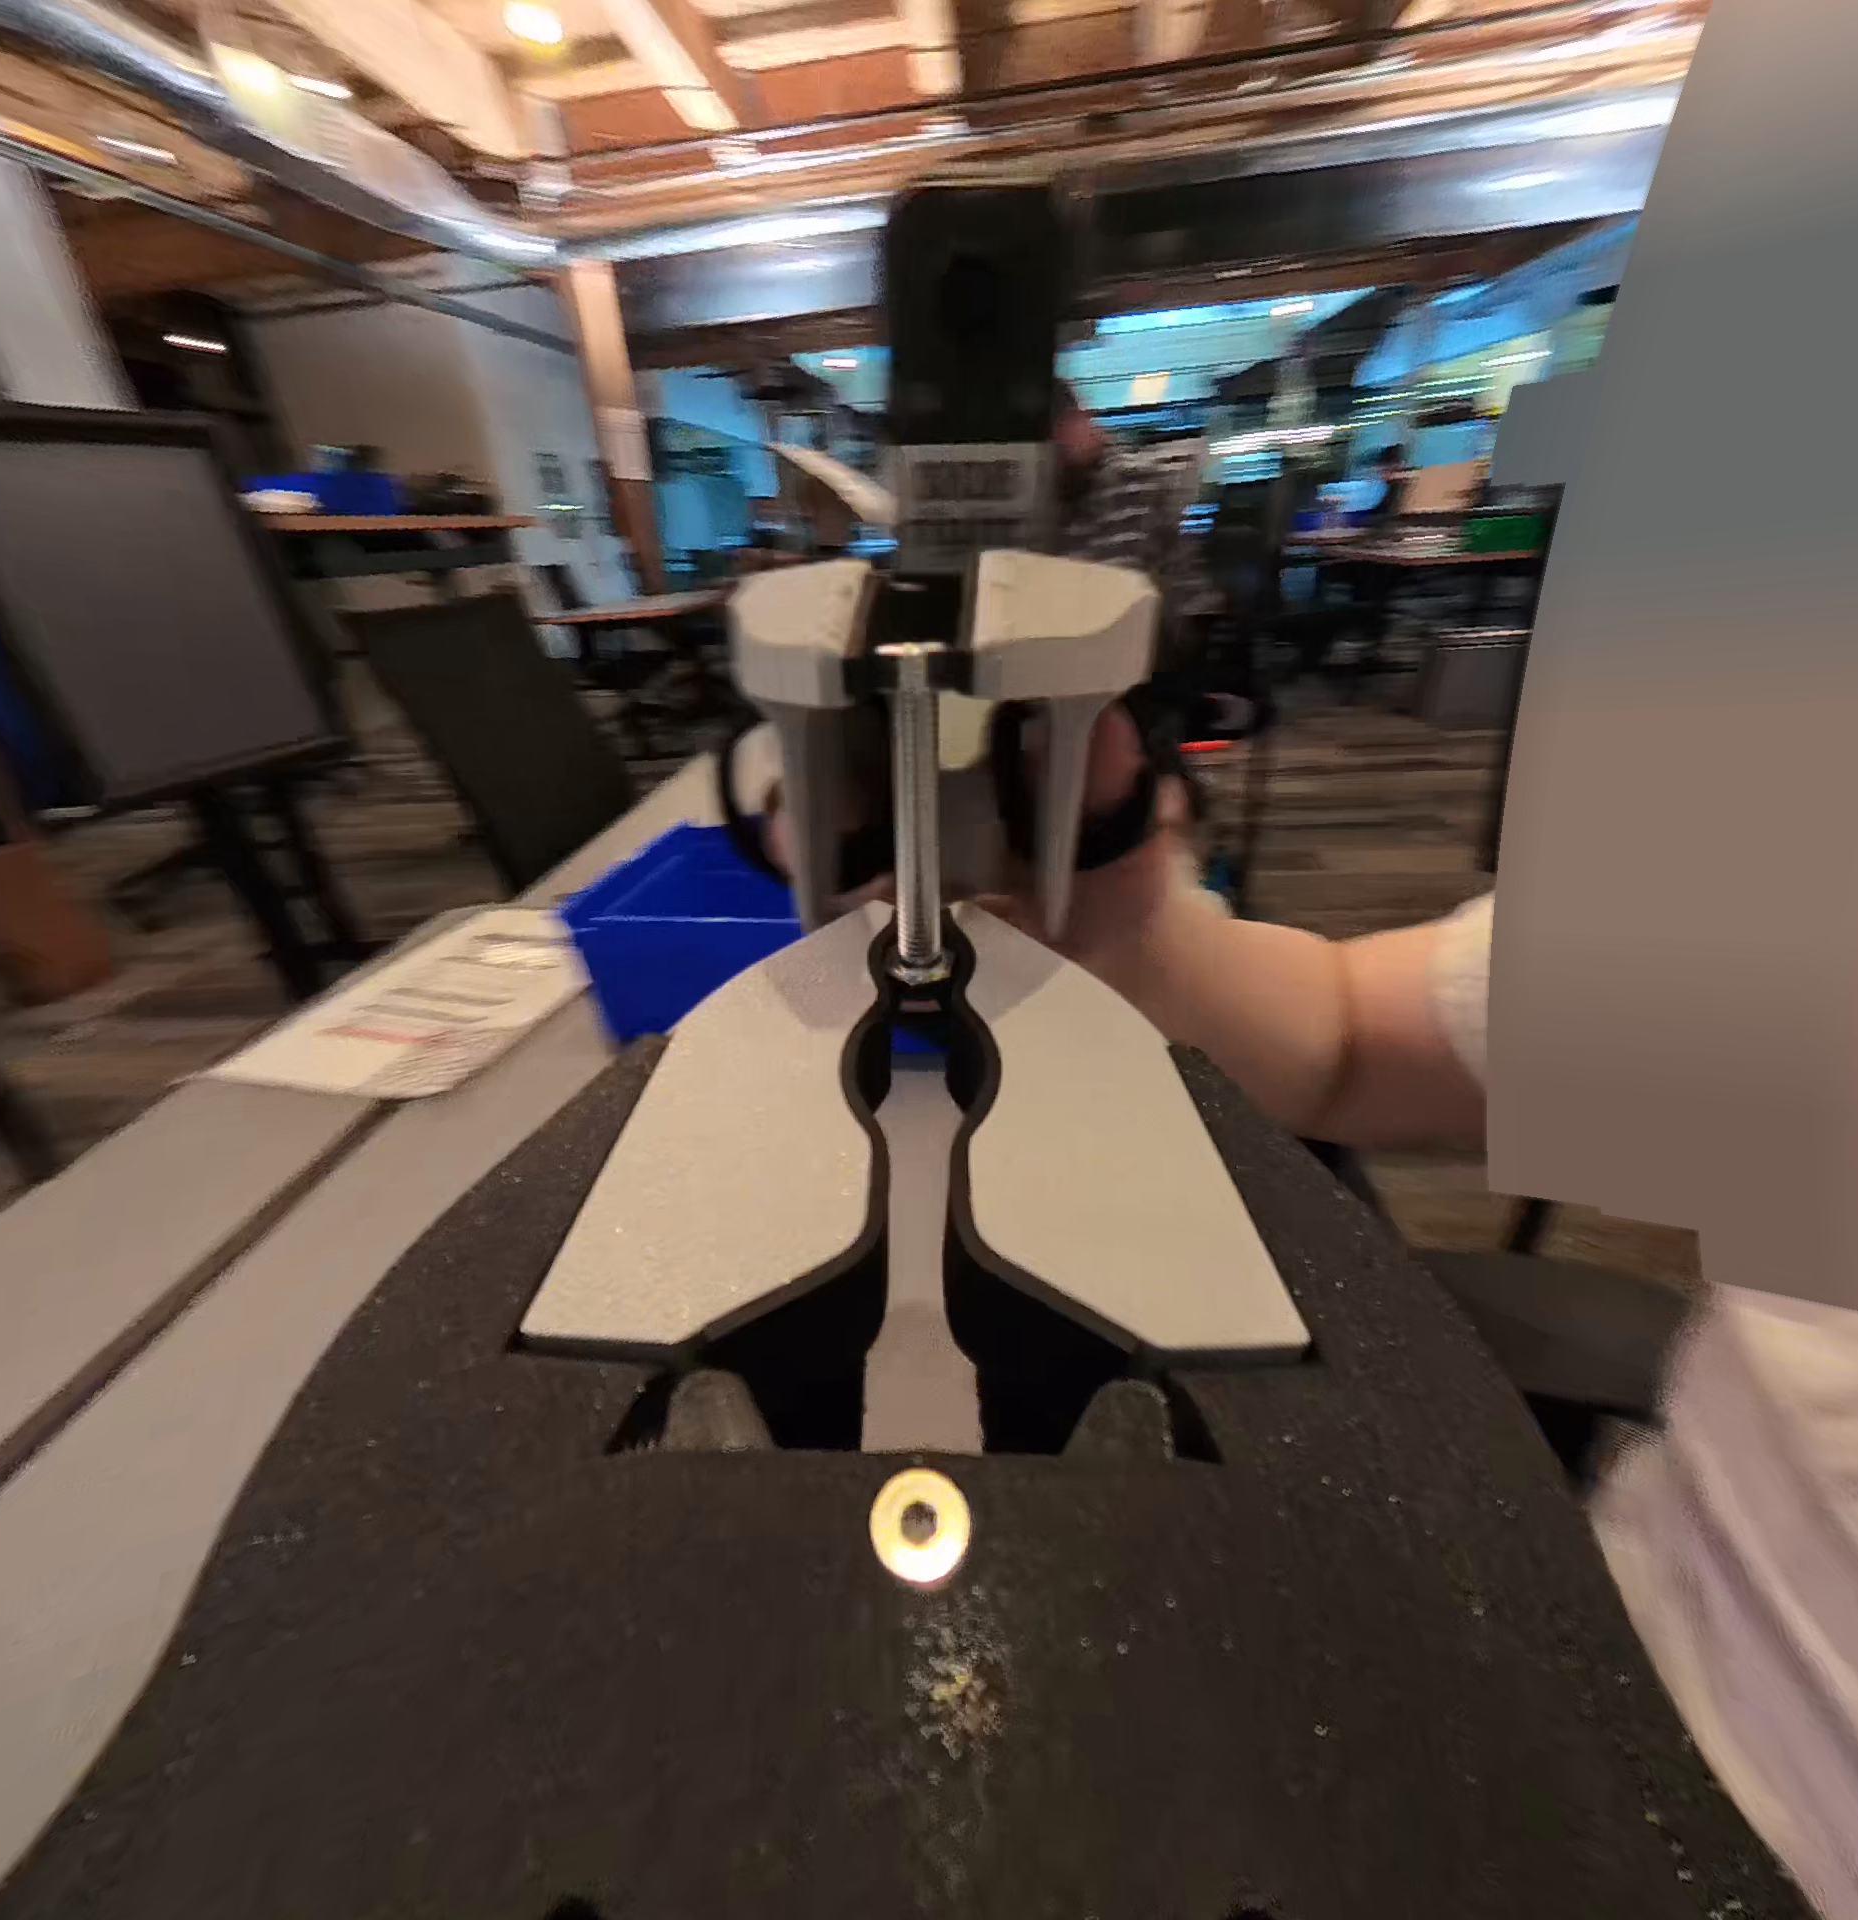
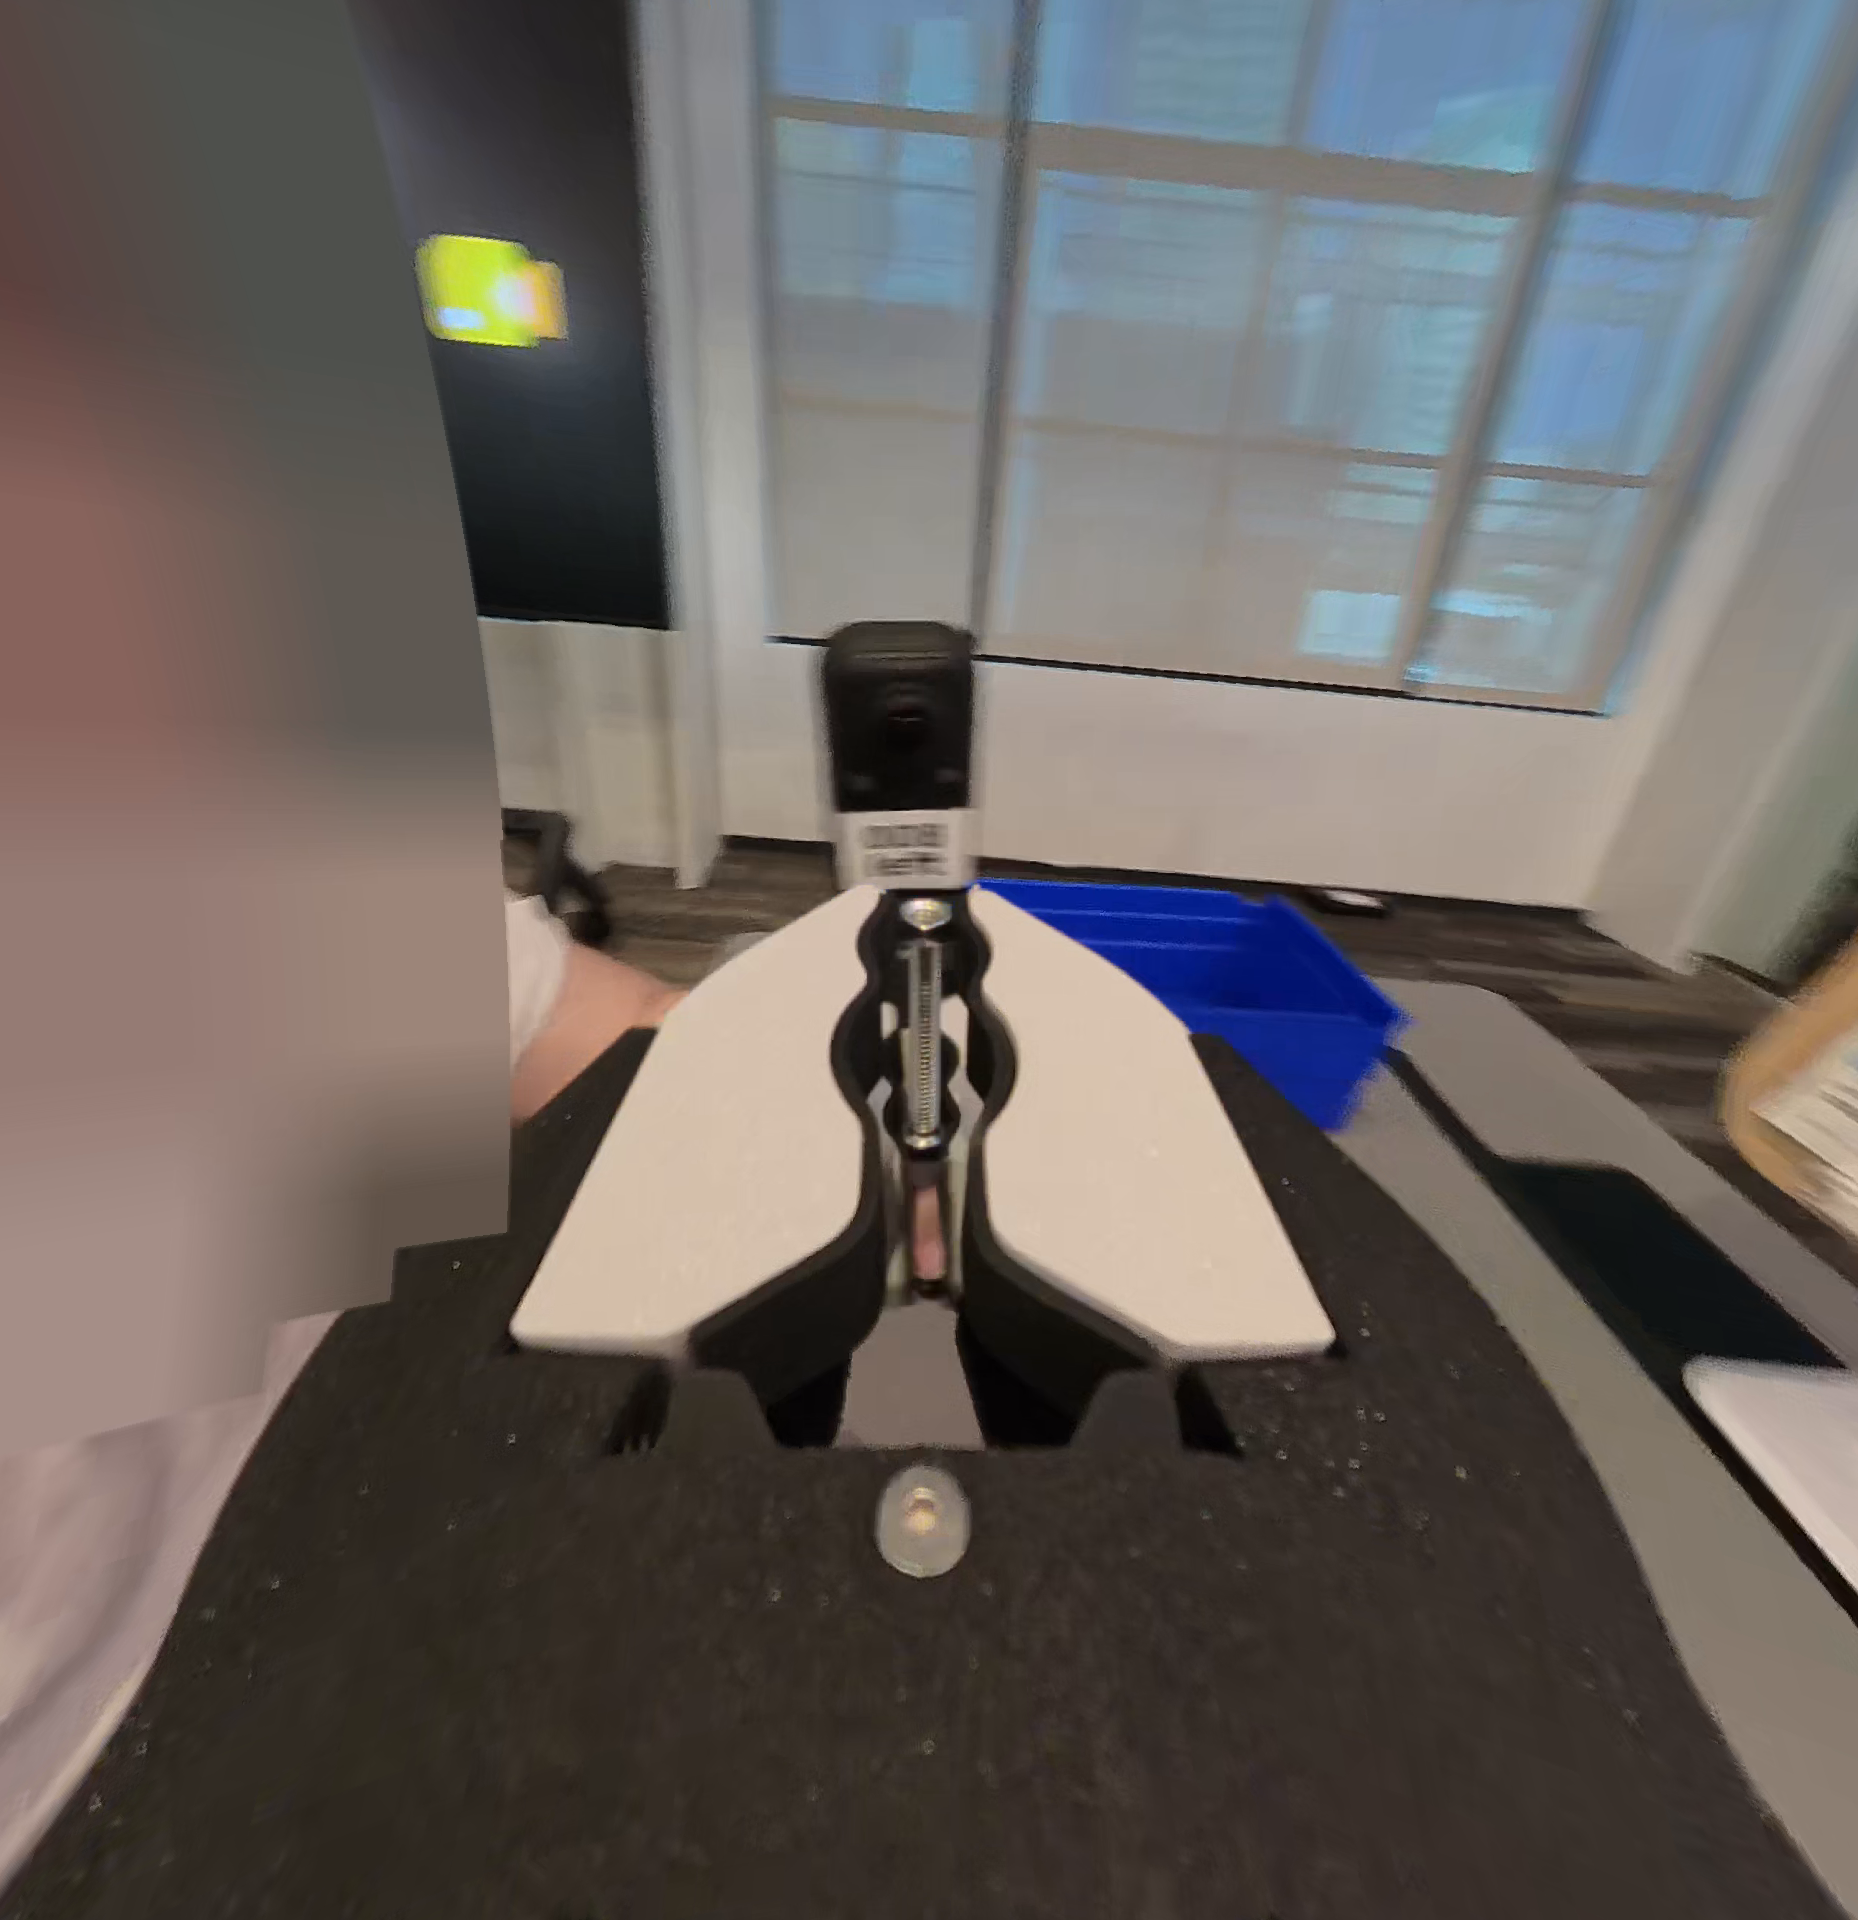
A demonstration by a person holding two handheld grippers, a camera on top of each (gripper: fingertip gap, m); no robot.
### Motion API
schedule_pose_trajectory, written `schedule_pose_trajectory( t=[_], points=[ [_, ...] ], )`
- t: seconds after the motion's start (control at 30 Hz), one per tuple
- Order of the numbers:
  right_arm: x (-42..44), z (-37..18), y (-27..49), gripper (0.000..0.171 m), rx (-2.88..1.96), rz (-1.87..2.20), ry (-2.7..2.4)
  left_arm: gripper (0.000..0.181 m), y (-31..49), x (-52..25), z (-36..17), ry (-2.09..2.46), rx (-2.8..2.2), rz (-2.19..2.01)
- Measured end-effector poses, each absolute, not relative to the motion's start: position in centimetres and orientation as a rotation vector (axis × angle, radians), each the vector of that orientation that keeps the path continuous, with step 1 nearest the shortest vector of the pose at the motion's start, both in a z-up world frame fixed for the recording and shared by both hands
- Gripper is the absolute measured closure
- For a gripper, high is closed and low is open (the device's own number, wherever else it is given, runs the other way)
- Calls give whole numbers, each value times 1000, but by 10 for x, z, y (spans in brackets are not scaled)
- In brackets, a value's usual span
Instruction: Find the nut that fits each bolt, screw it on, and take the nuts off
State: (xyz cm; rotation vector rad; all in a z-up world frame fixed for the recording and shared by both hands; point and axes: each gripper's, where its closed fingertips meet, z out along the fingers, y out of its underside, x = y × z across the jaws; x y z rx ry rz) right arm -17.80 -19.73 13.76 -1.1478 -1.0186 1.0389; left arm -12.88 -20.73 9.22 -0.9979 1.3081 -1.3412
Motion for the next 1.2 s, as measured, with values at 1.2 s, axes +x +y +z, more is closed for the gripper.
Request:
schedule_pose_trajectory(
  t=[1.2],
  points=[
    [297,-105,-196,142,-2806,92,-42,177,-231,-130,70,1595,-1015,-1560]
  ],
)
